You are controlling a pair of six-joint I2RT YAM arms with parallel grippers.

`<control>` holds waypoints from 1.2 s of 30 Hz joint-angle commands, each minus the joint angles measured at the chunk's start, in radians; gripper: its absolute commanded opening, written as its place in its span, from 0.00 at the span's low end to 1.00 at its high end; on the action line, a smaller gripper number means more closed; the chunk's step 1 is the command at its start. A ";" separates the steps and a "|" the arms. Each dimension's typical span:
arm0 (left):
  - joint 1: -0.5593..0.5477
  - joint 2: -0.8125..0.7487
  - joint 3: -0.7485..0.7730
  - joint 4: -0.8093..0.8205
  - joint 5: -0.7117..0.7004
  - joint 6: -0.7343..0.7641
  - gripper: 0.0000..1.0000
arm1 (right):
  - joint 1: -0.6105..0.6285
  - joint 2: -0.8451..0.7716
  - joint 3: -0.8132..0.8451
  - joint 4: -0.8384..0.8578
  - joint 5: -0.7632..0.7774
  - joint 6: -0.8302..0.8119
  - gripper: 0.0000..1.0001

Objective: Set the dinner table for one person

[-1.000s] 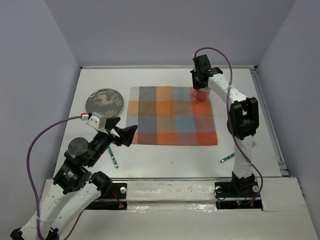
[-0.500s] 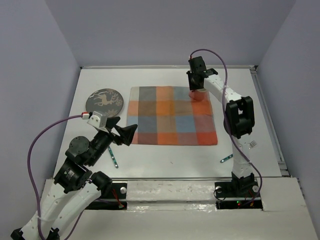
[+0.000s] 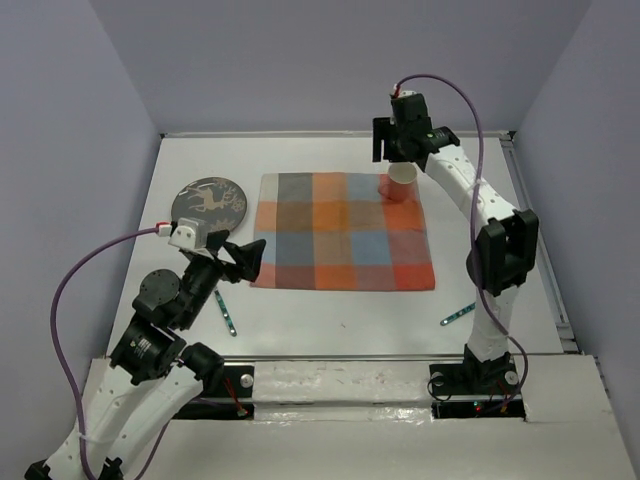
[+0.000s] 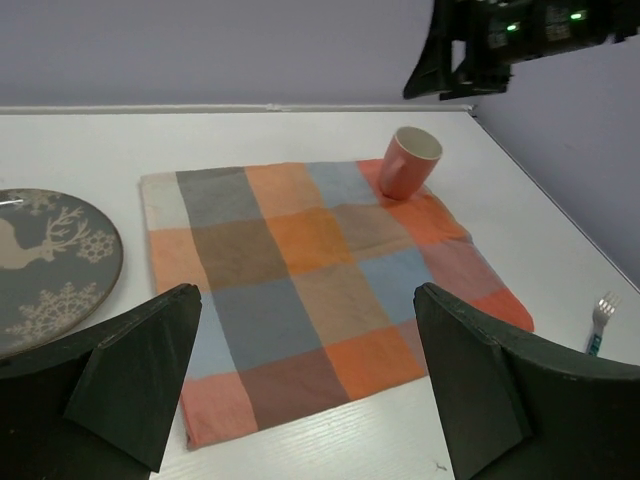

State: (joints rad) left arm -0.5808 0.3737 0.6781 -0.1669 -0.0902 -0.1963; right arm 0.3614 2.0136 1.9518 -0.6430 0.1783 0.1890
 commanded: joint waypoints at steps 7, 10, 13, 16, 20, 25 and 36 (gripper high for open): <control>0.078 -0.025 0.017 0.015 -0.209 -0.038 0.99 | 0.235 -0.086 -0.180 0.442 -0.211 0.354 0.72; 0.098 -0.048 0.020 0.009 -0.256 -0.040 0.99 | 0.329 -0.007 -0.197 0.597 -0.185 0.457 0.68; 0.107 -0.059 0.023 0.009 -0.287 -0.041 0.99 | 0.384 0.101 -0.160 0.690 -0.153 0.538 0.64; 0.113 -0.055 0.024 0.012 -0.295 -0.043 0.99 | 0.429 0.220 -0.105 0.750 -0.157 0.625 0.58; 0.116 -0.055 0.023 0.017 -0.289 -0.040 0.99 | 0.464 0.350 -0.021 0.781 -0.171 0.687 0.53; 0.116 -0.053 0.017 0.035 -0.243 -0.038 0.99 | 0.473 0.479 0.085 0.796 -0.243 0.759 0.52; 0.098 -0.067 0.012 0.043 -0.203 -0.037 0.99 | 0.482 0.622 0.219 0.826 -0.287 0.852 0.48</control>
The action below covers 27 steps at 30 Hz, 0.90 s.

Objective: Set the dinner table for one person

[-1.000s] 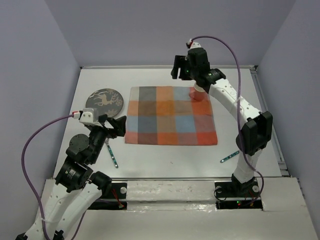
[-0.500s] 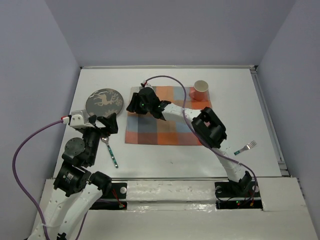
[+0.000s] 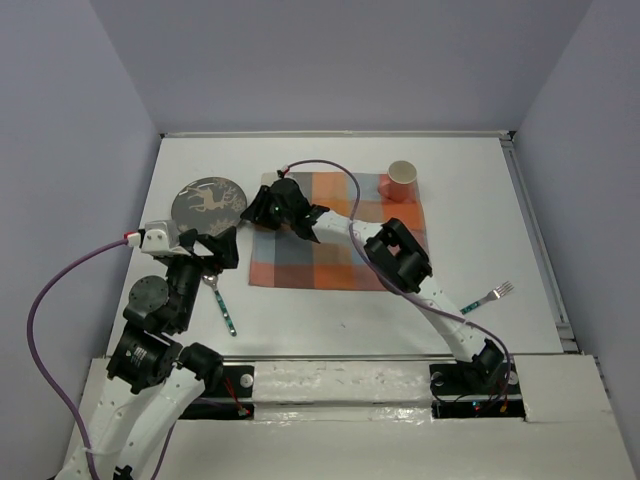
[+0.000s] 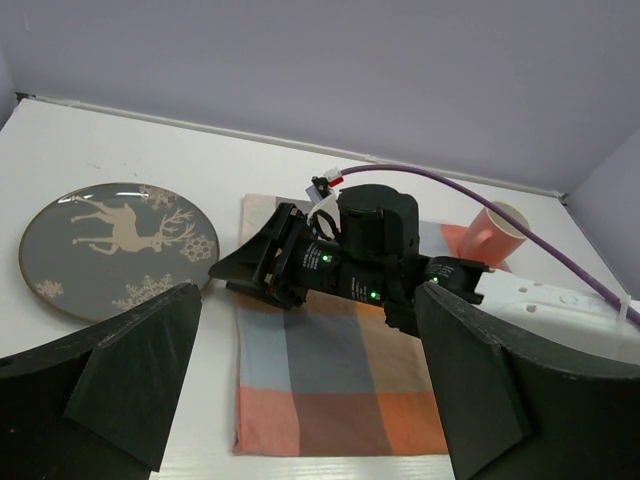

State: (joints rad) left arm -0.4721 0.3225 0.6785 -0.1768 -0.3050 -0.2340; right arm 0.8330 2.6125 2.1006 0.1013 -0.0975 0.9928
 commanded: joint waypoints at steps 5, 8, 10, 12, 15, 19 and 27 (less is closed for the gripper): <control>-0.023 -0.025 0.012 0.053 0.009 0.002 0.99 | 0.011 0.092 0.145 0.066 0.012 0.104 0.48; -0.030 -0.028 0.012 0.053 0.007 0.002 0.99 | 0.011 0.142 0.200 0.064 -0.002 0.136 0.48; -0.033 -0.030 0.012 0.054 0.006 0.002 0.99 | 0.020 0.188 0.248 0.057 -0.004 0.170 0.46; -0.034 -0.026 0.012 0.054 0.006 0.002 0.99 | 0.020 0.210 0.265 0.058 0.016 0.185 0.42; -0.036 -0.026 0.012 0.056 0.007 0.002 0.99 | 0.031 0.250 0.320 0.057 0.024 0.207 0.33; -0.036 -0.042 0.012 0.054 -0.002 0.004 0.99 | 0.031 0.248 0.346 0.064 0.028 0.222 0.07; -0.031 -0.054 0.018 0.054 -0.040 0.013 0.99 | 0.051 -0.038 0.058 0.253 0.074 0.161 0.00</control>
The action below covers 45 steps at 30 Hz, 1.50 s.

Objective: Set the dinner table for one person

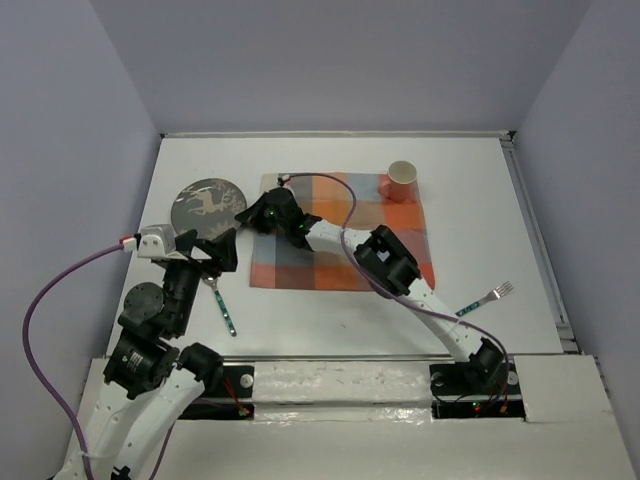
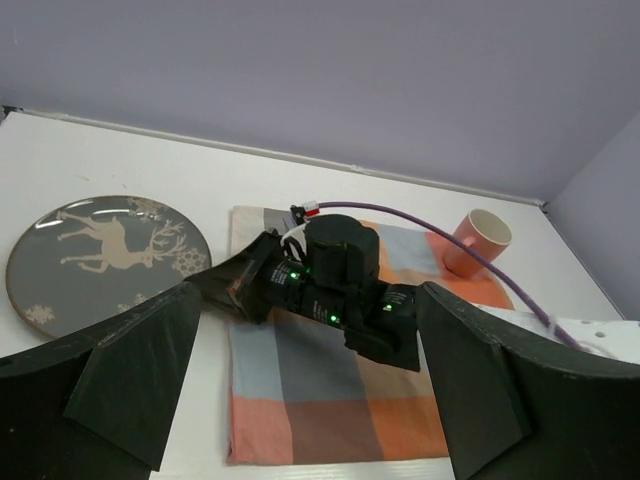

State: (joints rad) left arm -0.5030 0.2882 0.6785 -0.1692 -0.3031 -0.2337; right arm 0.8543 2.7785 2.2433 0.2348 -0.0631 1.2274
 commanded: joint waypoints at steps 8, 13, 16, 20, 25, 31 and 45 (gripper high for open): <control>0.020 -0.043 0.093 0.016 -0.087 0.022 0.99 | 0.029 -0.641 -0.572 0.337 0.052 -0.137 0.00; 0.021 -0.054 0.046 0.025 -0.033 -0.009 0.99 | 0.005 -0.927 -0.937 0.446 0.095 -0.120 0.00; 0.020 -0.043 0.012 0.031 0.037 -0.019 0.99 | -0.033 -1.075 -1.198 0.504 0.095 -0.100 0.00; 0.021 0.037 0.010 0.017 0.114 0.016 0.99 | -0.121 -1.209 -1.442 0.543 0.013 -0.071 0.00; 0.021 0.063 0.009 0.022 0.156 0.025 0.99 | -0.230 -1.316 -1.646 0.560 -0.049 -0.063 0.00; 0.023 0.052 0.000 0.023 0.159 0.020 0.99 | -0.305 -1.357 -1.676 0.564 -0.112 -0.078 0.00; 0.023 0.083 0.001 0.023 0.185 0.020 0.99 | -0.373 -1.167 -1.596 0.647 -0.123 -0.071 0.00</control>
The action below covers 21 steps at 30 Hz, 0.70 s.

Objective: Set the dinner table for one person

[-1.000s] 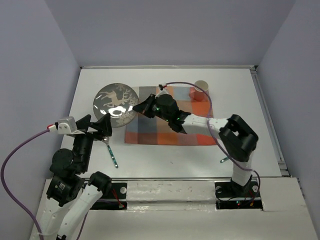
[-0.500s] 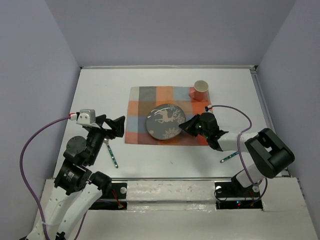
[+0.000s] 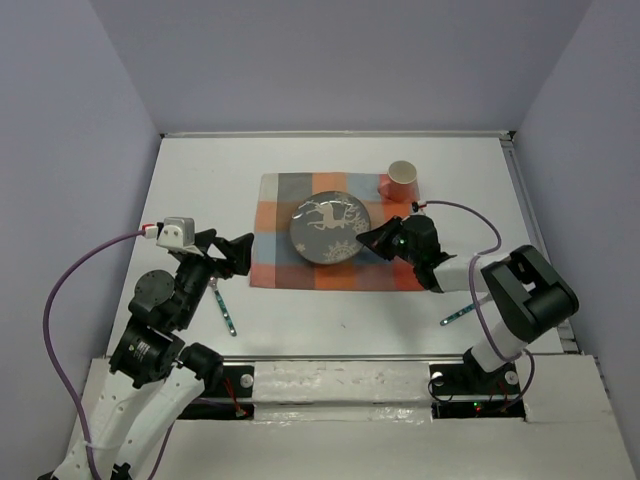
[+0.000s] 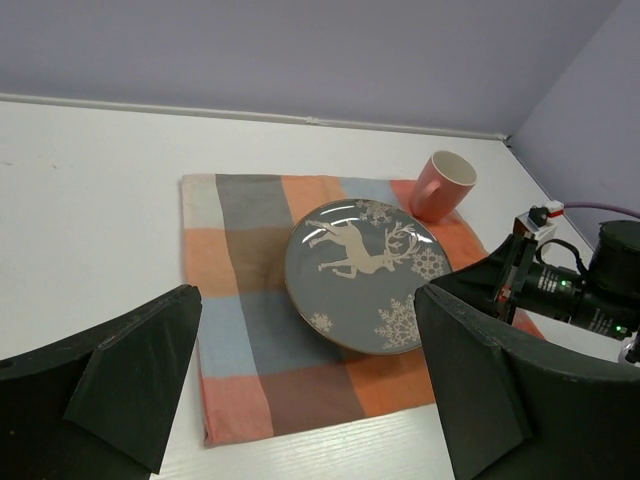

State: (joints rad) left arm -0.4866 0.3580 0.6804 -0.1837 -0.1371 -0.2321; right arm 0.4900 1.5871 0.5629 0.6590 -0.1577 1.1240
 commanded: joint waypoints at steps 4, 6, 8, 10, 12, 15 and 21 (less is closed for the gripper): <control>0.006 0.010 -0.001 0.038 0.016 0.019 0.99 | -0.008 0.082 0.104 0.222 -0.026 0.025 0.00; 0.008 0.009 -0.001 0.036 0.016 0.020 0.99 | -0.008 0.102 0.101 0.214 -0.026 0.030 0.01; 0.006 0.009 -0.001 0.036 0.014 0.019 0.99 | -0.008 0.116 0.092 0.199 -0.026 0.028 0.22; 0.008 0.007 -0.001 0.036 0.016 0.019 0.99 | -0.008 0.114 0.086 0.176 -0.016 0.020 0.34; 0.006 0.009 -0.001 0.038 0.017 0.020 0.99 | -0.008 0.103 0.081 0.133 -0.008 0.007 0.45; 0.008 0.007 -0.001 0.035 0.017 0.017 0.99 | -0.008 0.061 0.092 0.006 0.026 -0.050 0.59; 0.008 -0.007 -0.001 0.033 0.011 0.014 0.99 | -0.008 -0.057 0.144 -0.324 0.131 -0.194 0.82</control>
State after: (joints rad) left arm -0.4824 0.3580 0.6804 -0.1841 -0.1322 -0.2321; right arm 0.4831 1.6367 0.6395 0.5060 -0.1234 1.0470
